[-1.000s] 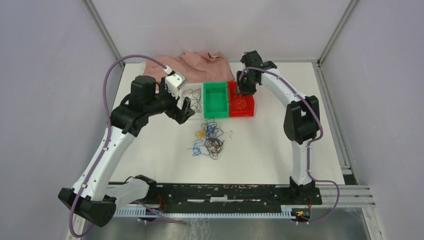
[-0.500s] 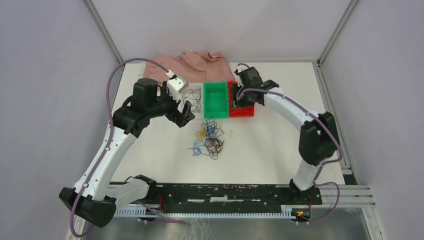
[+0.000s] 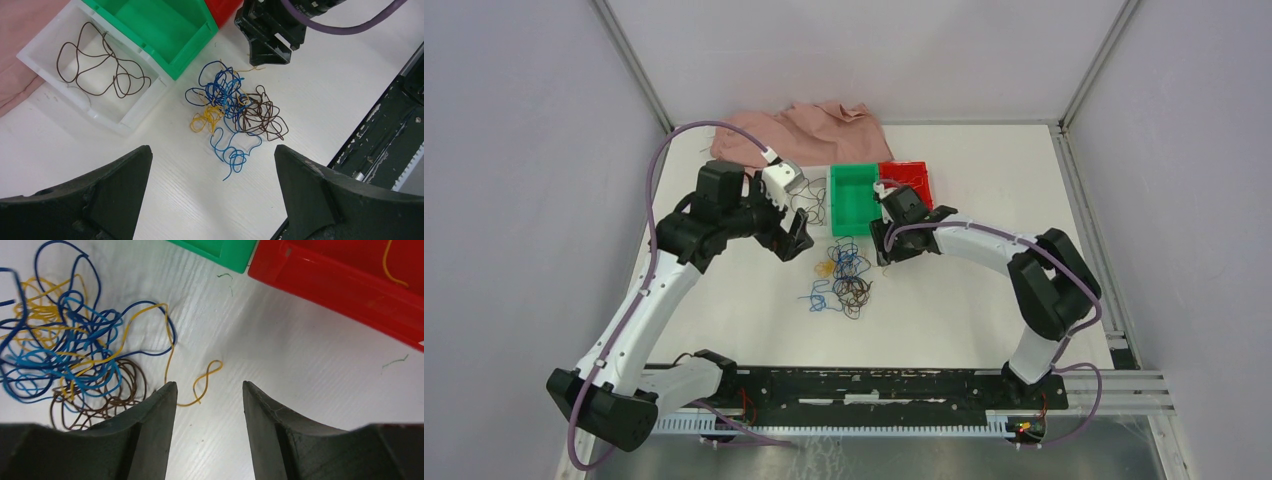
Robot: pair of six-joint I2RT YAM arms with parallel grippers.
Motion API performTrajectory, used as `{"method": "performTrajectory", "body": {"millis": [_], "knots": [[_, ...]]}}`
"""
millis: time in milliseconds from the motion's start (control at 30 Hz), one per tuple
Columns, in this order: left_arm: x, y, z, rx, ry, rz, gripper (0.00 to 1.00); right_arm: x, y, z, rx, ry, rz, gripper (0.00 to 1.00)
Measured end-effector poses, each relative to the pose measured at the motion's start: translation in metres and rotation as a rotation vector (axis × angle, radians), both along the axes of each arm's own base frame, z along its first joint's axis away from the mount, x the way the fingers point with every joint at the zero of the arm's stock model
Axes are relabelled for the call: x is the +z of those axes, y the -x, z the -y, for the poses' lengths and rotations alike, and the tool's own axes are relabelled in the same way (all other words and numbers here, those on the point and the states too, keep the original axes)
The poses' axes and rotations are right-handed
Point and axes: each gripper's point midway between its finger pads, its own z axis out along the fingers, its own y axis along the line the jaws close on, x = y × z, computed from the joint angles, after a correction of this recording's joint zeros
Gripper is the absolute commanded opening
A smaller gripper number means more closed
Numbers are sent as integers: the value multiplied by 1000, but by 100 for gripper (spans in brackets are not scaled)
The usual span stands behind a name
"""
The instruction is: Untangle the cables
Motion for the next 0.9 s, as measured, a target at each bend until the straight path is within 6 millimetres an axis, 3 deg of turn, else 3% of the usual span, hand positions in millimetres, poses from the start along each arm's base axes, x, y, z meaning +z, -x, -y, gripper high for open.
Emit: {"method": "performTrajectory", "body": {"millis": [267,533,700,767,900], "knots": [[0,5,3,-21,12,-15,99,-32,-5,-3,48,38,-18,55],[0,8,5,-35,20,-24,99,-33,-8,-23,104,-46,-14,33],[0,9,5,-37,21,-24,99,-34,-3,-23,80,-67,-28,49],[0,9,4,-41,18,-18,99,-30,-1,-17,58,-56,-24,51],[0,9,4,-46,15,-14,99,-5,1,-7,14,-55,20,55]]}}
